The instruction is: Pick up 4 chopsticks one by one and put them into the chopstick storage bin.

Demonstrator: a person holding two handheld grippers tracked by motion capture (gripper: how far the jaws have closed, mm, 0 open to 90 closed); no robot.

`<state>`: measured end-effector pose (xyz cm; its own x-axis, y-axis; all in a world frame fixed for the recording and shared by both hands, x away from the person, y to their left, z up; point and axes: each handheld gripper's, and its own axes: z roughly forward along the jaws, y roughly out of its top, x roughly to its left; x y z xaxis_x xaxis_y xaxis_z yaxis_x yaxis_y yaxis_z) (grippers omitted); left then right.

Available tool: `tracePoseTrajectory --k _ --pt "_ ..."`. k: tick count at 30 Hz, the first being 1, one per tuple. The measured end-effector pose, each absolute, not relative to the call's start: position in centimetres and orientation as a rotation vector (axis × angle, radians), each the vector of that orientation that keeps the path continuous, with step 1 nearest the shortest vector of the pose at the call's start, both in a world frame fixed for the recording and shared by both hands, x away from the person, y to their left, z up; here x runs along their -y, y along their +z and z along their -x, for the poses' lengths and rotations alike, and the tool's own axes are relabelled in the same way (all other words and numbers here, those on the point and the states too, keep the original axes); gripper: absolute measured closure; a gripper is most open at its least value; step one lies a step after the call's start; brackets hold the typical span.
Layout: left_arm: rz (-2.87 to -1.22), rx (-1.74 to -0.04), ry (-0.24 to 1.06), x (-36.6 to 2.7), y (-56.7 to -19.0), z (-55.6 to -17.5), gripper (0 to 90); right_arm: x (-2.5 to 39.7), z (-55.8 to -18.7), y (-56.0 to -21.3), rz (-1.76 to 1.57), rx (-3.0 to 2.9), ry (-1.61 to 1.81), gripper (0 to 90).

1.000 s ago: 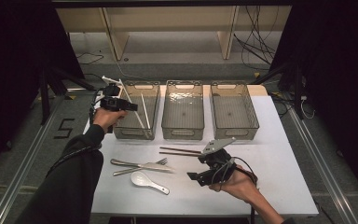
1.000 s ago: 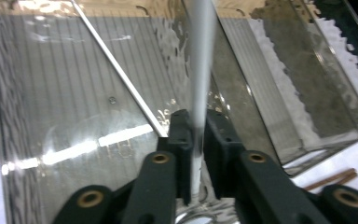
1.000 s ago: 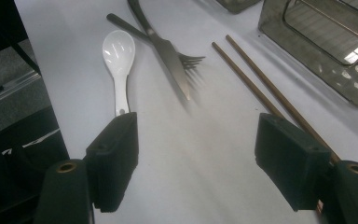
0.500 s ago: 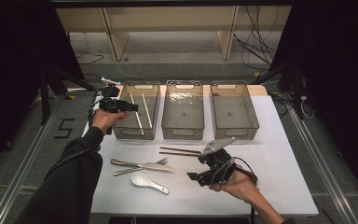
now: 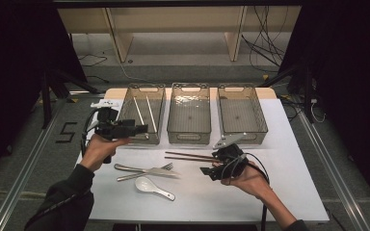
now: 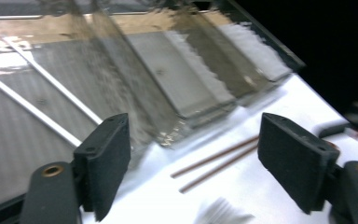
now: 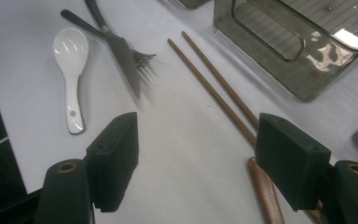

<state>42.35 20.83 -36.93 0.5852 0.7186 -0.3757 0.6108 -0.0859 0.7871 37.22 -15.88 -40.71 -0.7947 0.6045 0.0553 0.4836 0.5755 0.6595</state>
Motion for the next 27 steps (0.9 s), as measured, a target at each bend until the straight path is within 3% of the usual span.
tracePoseTrajectory --k 15,27 --pt "-1.835 -0.946 0.247 -19.5 -38.8 -36.3 15.9 15.8 -42.7 -42.8 -0.968 -2.669 0.778 41.5" --pt "-1.814 -0.974 0.257 -20.4 -39.9 -34.6 15.9 16.4 -44.8 -44.4 -1.006 -2.688 0.673 51.5"
